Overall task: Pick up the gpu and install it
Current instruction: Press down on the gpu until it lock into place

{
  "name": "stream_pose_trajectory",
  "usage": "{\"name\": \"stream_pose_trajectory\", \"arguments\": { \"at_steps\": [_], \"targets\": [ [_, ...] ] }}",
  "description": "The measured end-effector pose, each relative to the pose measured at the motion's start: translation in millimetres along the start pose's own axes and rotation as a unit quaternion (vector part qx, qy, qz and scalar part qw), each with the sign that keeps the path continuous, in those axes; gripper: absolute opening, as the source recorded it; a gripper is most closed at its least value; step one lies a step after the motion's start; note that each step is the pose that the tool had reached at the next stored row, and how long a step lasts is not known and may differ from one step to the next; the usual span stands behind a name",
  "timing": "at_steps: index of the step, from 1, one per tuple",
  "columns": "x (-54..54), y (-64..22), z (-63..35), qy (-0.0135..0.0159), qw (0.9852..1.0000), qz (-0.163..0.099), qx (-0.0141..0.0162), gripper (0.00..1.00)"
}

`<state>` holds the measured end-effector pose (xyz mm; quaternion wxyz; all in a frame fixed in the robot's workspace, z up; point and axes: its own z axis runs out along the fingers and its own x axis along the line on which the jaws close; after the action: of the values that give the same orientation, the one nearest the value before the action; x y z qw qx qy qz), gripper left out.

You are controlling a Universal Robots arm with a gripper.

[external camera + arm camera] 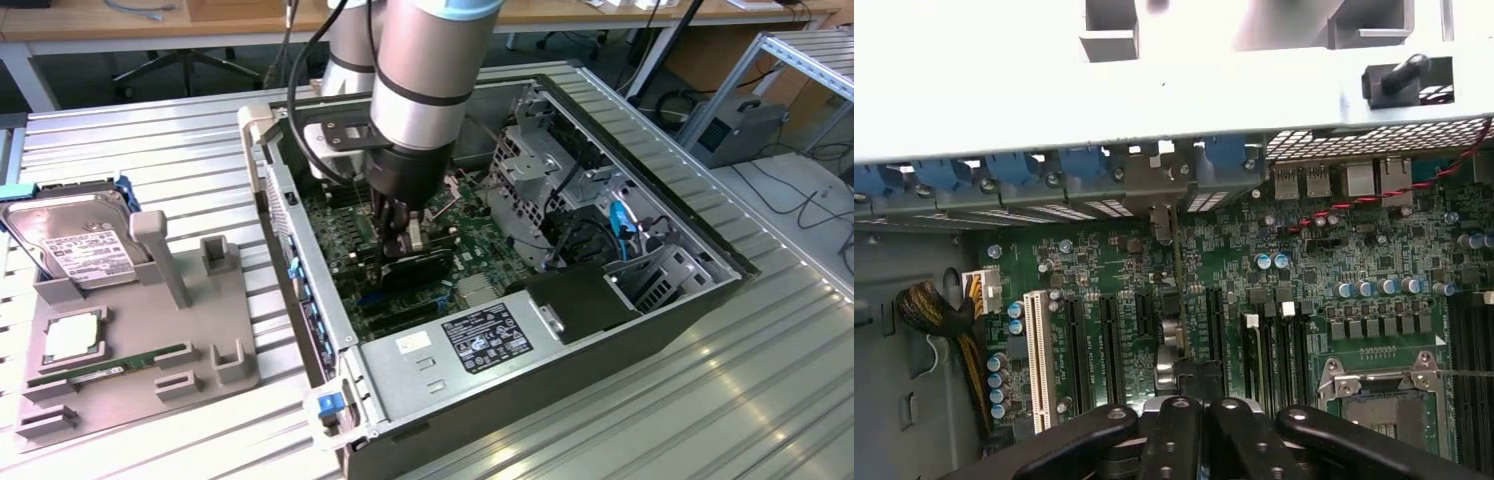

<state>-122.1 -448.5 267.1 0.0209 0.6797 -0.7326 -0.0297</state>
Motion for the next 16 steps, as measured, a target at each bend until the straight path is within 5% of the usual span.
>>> {"name": "stream_pose_trajectory", "arguments": {
  "at_steps": [5, 6, 12, 14, 16],
  "targets": [
    [-0.2, 0.0, -0.6, 0.0000, 1.0000, 0.000, -0.0001, 0.11],
    [-0.5, 0.3, -4.4, -0.0015, 1.0000, 0.000, 0.0006, 0.11],
    [-0.6, 0.8, -26.1, -0.0004, 1.0000, 0.000, 0.0000, 0.11],
    [-0.9, -4.6, -26.5, -0.0006, 1.0000, 0.000, -0.0026, 0.11],
    [-1.1, -14.9, -27.3, -0.0005, 1.0000, 0.000, -0.0083, 0.11]
  ]
}}
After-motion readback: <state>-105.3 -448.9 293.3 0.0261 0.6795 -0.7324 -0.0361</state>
